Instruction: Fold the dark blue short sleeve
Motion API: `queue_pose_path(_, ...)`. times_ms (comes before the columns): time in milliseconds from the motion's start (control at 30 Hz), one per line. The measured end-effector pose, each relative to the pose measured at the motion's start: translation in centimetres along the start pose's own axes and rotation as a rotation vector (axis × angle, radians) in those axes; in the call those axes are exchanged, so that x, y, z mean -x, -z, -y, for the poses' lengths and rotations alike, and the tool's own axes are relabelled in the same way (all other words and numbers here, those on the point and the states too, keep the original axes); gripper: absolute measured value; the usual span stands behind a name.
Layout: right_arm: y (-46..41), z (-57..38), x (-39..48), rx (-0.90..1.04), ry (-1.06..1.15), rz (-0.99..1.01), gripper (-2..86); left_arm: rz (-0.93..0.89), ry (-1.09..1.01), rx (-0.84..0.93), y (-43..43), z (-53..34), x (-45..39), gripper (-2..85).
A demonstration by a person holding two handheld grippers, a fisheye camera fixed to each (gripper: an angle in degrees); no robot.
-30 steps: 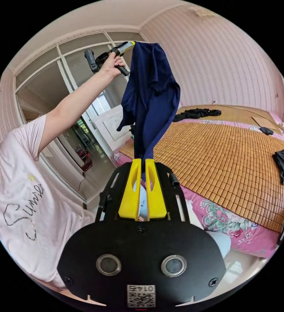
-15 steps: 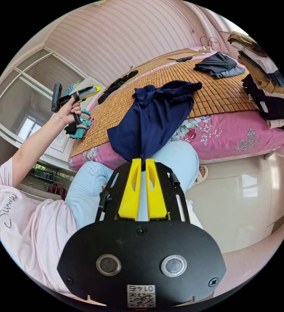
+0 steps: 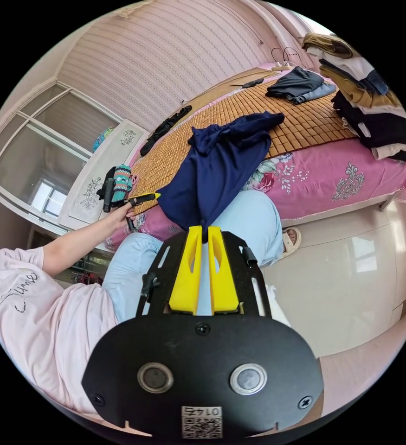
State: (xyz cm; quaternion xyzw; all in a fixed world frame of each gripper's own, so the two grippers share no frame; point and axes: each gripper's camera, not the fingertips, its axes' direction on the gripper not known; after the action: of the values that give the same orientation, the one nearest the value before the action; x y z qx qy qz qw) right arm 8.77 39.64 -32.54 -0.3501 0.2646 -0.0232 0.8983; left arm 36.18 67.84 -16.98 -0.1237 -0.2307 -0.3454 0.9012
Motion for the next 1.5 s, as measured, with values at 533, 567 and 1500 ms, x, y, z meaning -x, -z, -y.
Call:
queue_pose_path(533,7.5,-3.4,-6.8,-0.2,-0.091,0.02,1.3,-0.342,-0.055,-0.227,10.1,-7.5,1.4,0.3)
queue_pose_path(567,7.6,-3.6,-7.2,-0.198,-0.097,0.026,1.3,-0.365,-0.027,-0.193,9.5,-8.2,1.9,0.4)
queue_pose_path(1500,3.8,-4.7,-13.8,-0.014,-0.315,-0.102,1.4,-0.061,-0.005,-0.013,1.9,2.2,2.7,6.6)
